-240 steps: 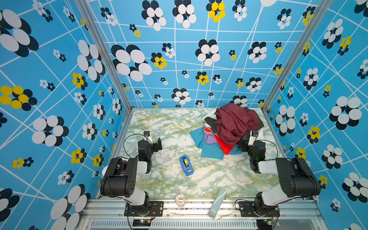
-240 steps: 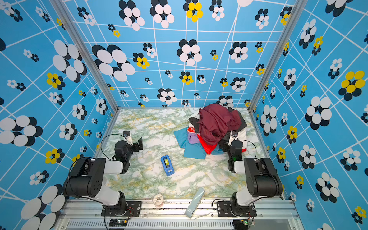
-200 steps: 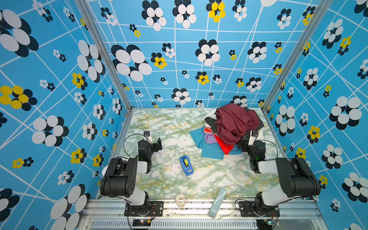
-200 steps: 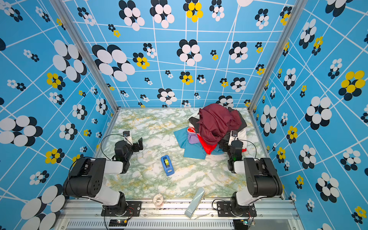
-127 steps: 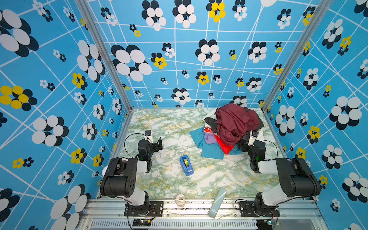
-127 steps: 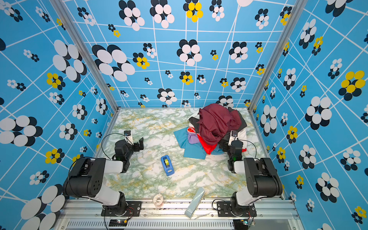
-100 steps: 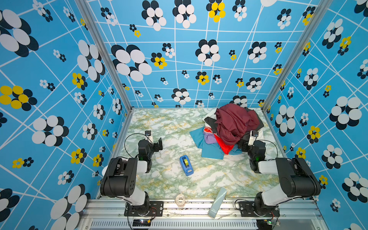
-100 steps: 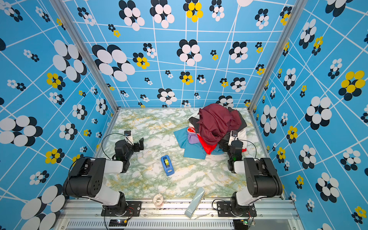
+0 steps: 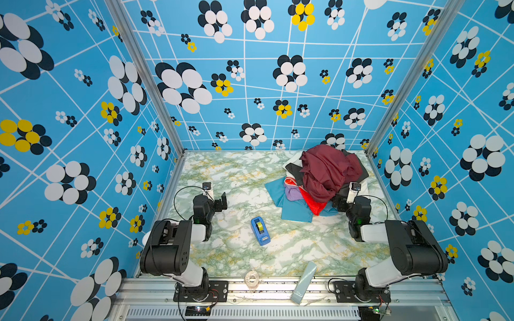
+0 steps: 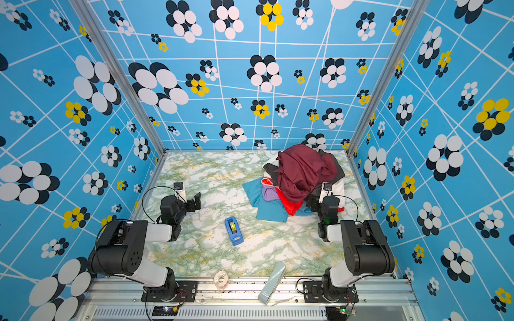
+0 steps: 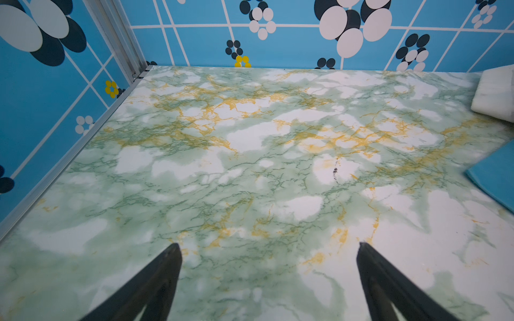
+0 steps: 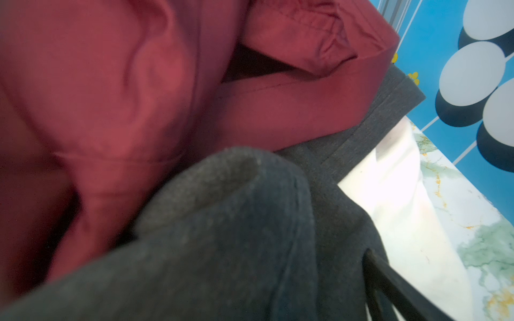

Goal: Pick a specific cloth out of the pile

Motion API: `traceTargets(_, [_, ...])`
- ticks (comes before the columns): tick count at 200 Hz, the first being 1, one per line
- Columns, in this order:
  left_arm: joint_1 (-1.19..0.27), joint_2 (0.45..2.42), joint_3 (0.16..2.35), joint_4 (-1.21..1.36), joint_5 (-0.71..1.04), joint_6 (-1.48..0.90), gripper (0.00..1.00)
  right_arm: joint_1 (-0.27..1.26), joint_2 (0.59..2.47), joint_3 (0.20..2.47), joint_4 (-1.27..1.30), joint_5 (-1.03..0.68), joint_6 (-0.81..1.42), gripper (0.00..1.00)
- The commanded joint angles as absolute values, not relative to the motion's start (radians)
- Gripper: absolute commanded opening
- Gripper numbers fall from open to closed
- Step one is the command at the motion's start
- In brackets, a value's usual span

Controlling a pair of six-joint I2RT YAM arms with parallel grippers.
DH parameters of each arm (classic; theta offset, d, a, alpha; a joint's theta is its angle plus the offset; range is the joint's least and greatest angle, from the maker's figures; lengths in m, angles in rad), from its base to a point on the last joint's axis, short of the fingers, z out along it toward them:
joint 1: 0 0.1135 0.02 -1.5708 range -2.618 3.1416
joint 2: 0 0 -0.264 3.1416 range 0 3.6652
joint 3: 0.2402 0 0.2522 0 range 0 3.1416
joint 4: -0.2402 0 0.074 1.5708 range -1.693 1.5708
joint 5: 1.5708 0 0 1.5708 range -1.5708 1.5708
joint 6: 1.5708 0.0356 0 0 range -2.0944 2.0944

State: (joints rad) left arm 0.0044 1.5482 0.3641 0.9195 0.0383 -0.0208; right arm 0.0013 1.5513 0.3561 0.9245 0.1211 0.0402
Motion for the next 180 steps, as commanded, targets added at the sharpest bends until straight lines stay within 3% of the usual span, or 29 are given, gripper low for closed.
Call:
traceTargets(1, [0.0, 1.55, 0.386, 0.912, 0.058, -0.006, 0.99, -0.002, 1.554, 0.375, 0.939, 0.127, 0.045, 0.99])
traceTargets(52, [-0.01, 1.315, 0.492, 0.567, 0.001, -0.029, 0.99, 0.007, 1.292, 0.397, 0.683, 0.191, 0.055, 0.99])
traceTargets(96, [-0.112, 1.131, 0.595, 0.269, -0.118, -0.062, 1.0, 0.041, 1.073, 0.623, 0.103, 0.276, 0.088, 0.99])
traceTargets(129, [-0.259, 1.09, 0.752, -0.025, -0.247, -0.095, 0.99, 0.104, 1.024, 0.792, -0.207, 0.344, 0.108, 0.99])
traceTargets(180, [-0.362, 1.115, 0.917, -0.302, -0.263, -0.224, 0.96, 0.196, 1.106, 1.031, -0.521, 0.323, 0.182, 0.99])
